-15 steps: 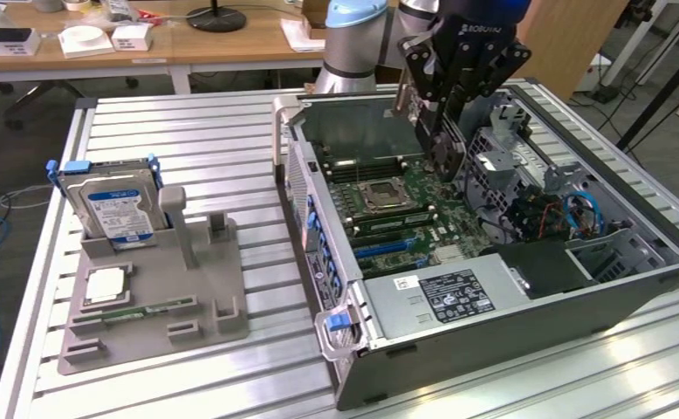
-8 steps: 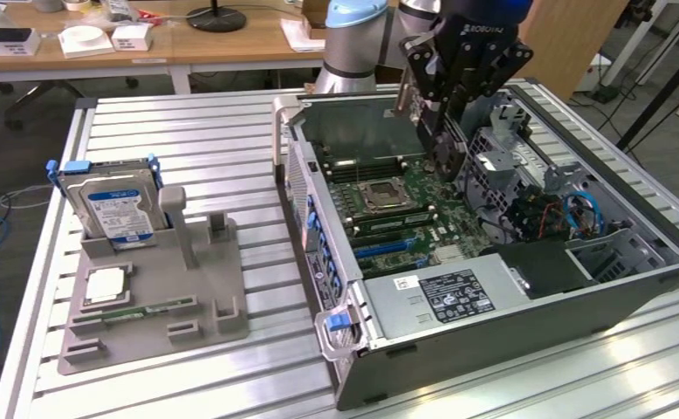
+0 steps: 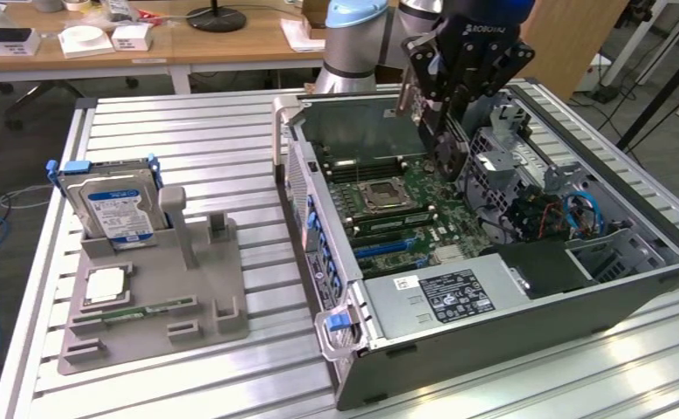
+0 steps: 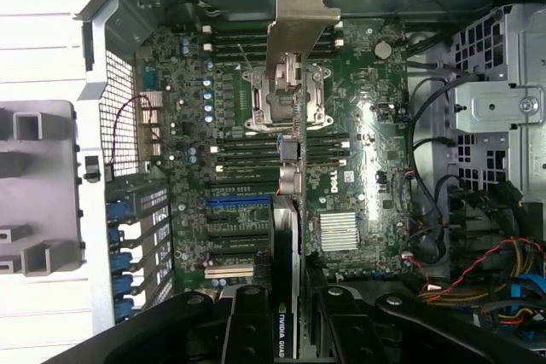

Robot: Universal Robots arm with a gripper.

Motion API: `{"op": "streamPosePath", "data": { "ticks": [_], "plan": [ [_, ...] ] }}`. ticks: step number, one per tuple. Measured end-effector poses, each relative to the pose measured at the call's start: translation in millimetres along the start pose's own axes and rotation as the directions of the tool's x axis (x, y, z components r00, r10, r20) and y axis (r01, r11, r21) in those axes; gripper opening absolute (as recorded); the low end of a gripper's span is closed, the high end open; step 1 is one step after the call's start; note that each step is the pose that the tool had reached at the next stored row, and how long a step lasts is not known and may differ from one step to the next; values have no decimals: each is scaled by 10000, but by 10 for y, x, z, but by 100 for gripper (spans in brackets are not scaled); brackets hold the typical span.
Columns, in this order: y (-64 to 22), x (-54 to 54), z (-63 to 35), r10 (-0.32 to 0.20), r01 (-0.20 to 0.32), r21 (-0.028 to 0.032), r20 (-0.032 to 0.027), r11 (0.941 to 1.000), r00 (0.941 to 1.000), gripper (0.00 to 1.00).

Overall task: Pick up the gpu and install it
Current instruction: 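Pick up the gpu and move the gpu toward the slot, then insert the gpu into the slot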

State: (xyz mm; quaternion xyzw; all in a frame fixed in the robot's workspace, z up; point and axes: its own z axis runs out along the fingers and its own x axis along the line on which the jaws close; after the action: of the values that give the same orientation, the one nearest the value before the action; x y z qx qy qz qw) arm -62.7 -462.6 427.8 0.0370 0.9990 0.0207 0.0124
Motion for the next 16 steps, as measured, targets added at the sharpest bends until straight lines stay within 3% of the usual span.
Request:
{"op": "streamPosePath", "data": {
  "ticks": [16],
  "plan": [
    [1, -11, 0, -64, 64, -1, -2, 10000, 10000, 26]
  ]
}}
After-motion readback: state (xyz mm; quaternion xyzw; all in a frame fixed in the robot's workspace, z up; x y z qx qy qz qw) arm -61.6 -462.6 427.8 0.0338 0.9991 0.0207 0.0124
